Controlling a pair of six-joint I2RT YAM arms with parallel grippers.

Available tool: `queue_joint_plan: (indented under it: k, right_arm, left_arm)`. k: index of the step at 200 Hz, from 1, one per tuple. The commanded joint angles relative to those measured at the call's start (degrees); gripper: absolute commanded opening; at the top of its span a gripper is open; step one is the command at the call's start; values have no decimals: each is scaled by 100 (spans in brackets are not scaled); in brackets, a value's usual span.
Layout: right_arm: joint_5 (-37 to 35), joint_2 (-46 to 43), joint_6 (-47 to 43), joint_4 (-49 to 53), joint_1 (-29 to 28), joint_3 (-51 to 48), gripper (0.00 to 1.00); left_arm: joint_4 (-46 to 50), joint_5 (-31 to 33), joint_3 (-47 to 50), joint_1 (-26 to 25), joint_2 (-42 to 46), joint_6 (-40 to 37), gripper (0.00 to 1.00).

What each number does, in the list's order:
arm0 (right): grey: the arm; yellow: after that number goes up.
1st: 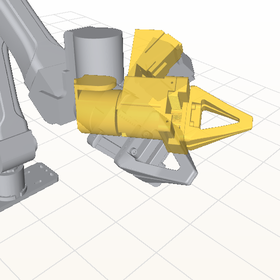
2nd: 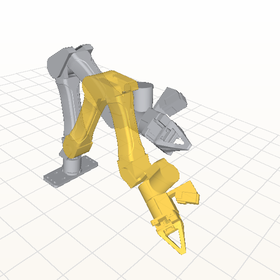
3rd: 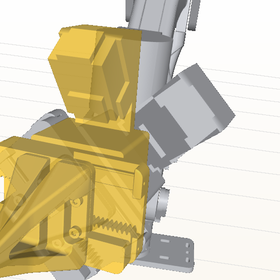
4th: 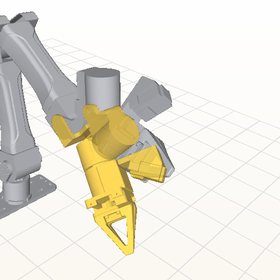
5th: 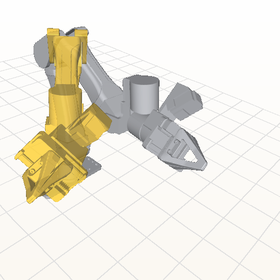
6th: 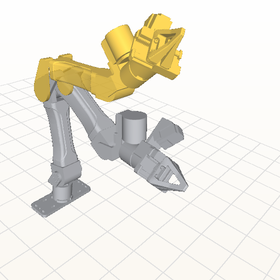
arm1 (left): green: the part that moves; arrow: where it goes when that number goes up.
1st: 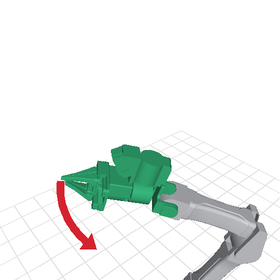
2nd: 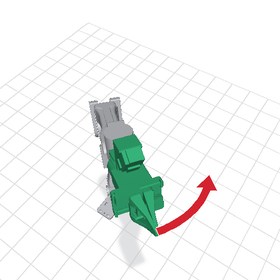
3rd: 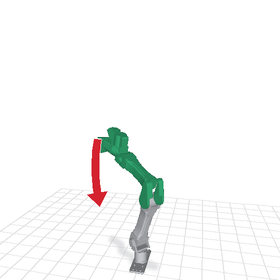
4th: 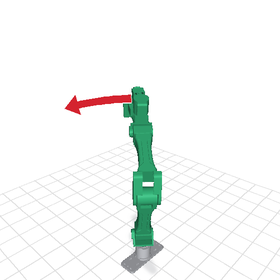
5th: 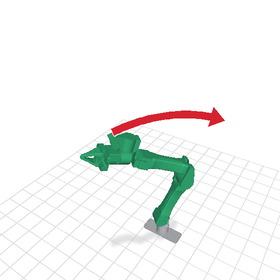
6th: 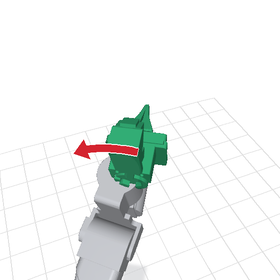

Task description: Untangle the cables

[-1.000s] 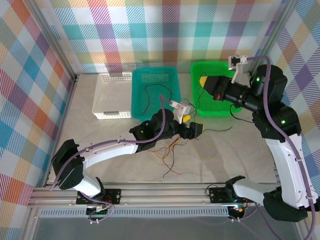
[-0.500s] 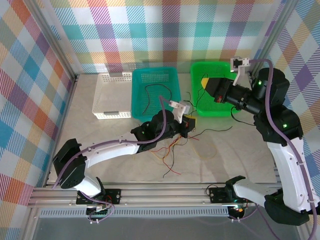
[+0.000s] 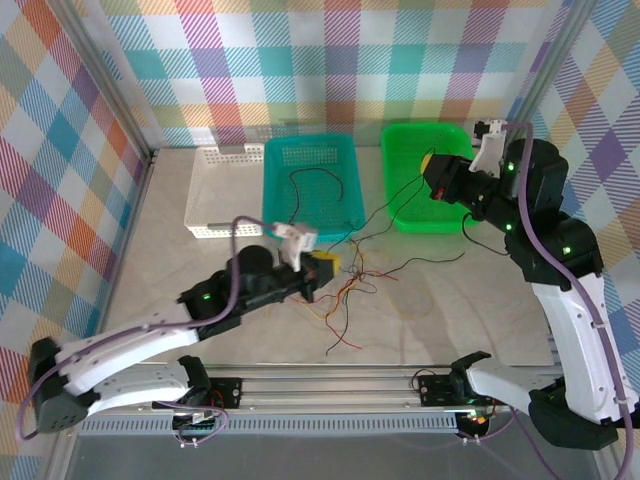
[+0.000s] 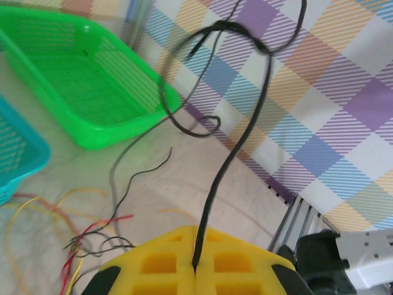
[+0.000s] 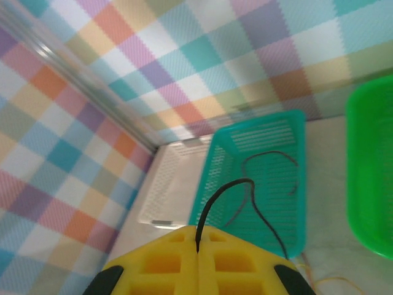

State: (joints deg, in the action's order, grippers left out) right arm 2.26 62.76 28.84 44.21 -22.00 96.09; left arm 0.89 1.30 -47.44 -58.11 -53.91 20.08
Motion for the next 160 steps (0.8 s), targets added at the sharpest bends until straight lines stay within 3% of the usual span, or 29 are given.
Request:
queue_joint_plan:
  k: [1,29,68,103,160]
  right_arm:
    - [-767,108,-316,256,120,54,0]
    - [-1419,292,-581,447,189,213,0]
    - [-1930,522,-880,707,310,662,0]
    - [-2706,749,-1232,1061,310,1303,0]
    - [-3894,855,-1733,1477,312,2483,0]
  left_arm:
    - [1544,558,131,334,853,4,0]
    - [2902,995,-222,776,1604,70,0]
    - [4082,1424,-845,1358,1764,-301,0]
    - [4389,1663,-1033,1916,1612,-456,0]
    - [4449,2215,-555,2407,1709,-425,0]
